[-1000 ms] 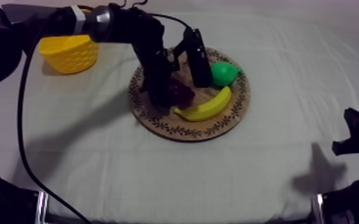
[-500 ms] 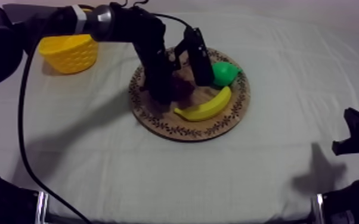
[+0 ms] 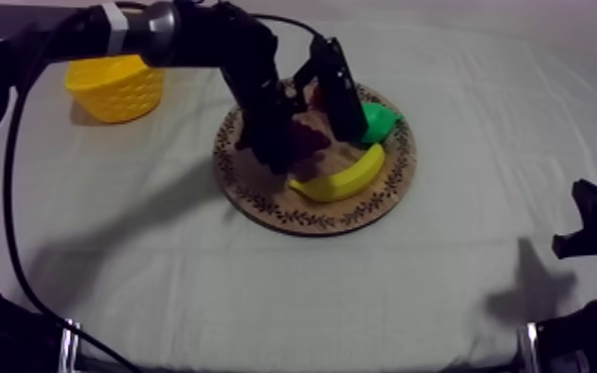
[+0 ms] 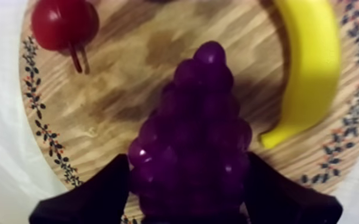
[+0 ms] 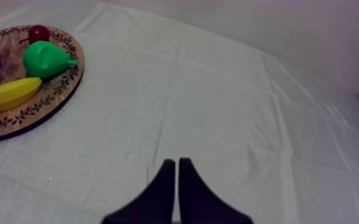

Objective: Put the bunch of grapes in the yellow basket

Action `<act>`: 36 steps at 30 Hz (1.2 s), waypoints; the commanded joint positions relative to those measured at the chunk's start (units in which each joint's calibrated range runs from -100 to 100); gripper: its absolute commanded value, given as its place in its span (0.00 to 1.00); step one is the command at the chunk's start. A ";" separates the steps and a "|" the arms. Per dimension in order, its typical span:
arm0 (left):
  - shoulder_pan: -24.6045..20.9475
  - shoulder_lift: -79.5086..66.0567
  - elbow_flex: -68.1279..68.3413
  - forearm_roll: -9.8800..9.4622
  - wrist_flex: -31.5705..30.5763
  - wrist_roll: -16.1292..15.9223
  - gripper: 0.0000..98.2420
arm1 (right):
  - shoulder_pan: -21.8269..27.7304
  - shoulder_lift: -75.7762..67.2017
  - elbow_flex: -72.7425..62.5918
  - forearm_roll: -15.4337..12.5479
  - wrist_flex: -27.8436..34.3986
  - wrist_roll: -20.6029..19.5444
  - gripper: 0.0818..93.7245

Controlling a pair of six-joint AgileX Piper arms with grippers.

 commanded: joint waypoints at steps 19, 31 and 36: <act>7.33 -30.11 19.67 -1.64 -2.87 7.48 0.67 | 0.01 0.02 -0.01 -0.01 -0.03 -0.01 0.00; -2.07 -48.80 22.78 1.41 1.06 9.57 0.68 | 0.01 0.02 -0.01 -0.01 -0.03 -0.01 0.00; -10.15 -53.92 26.06 3.08 2.96 9.32 0.70 | 0.01 0.02 -0.01 -0.01 -0.03 -0.01 0.00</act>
